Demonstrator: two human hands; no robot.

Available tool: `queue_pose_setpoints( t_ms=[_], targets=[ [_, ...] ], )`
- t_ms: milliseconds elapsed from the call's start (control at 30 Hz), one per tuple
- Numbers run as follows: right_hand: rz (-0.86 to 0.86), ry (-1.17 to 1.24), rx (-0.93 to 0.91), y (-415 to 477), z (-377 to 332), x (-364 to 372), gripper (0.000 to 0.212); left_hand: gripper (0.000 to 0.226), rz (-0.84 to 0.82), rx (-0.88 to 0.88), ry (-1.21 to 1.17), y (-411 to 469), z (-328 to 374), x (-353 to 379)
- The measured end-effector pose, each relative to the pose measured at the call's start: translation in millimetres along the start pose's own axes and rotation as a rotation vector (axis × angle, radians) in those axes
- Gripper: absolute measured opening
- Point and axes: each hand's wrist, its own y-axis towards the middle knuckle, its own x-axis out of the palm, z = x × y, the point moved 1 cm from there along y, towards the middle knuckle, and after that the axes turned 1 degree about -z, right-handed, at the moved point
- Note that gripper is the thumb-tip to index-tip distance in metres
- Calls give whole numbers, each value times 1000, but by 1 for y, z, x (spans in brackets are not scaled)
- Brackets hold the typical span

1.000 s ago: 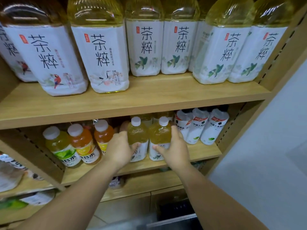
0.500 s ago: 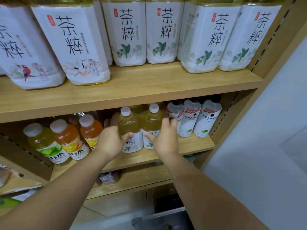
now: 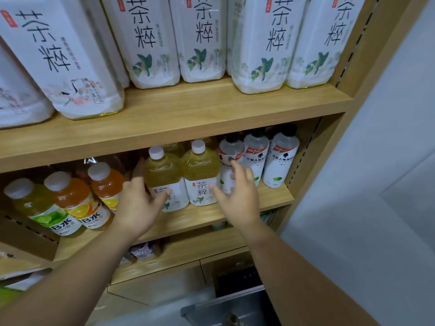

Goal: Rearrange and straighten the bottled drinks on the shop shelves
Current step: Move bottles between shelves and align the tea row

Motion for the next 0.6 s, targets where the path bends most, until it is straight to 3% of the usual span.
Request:
queue_pose_setpoints(
  t_ms=[100,167,267,433,533,600],
  targets=[
    [120,-8,-19,1,24,-35,61,67,192,145,19,-33,21,1],
    [207,-52,-4,8,38,-59,57,64,160,287,28,-41,47,7],
    [279,-96,1,23,49,-90,55,65,37,356,30,-30,89,23],
    [150,-122,-85,47,47,-108,55,73,-95,263,16,5,159,53],
    [-12,-59,-11,64,37,-107,47,48,-133,90,-134,28,175,67],
    [-114,-37,42,77,32,-104,67,35,-216,12,-46,38,181,75]
  ],
)
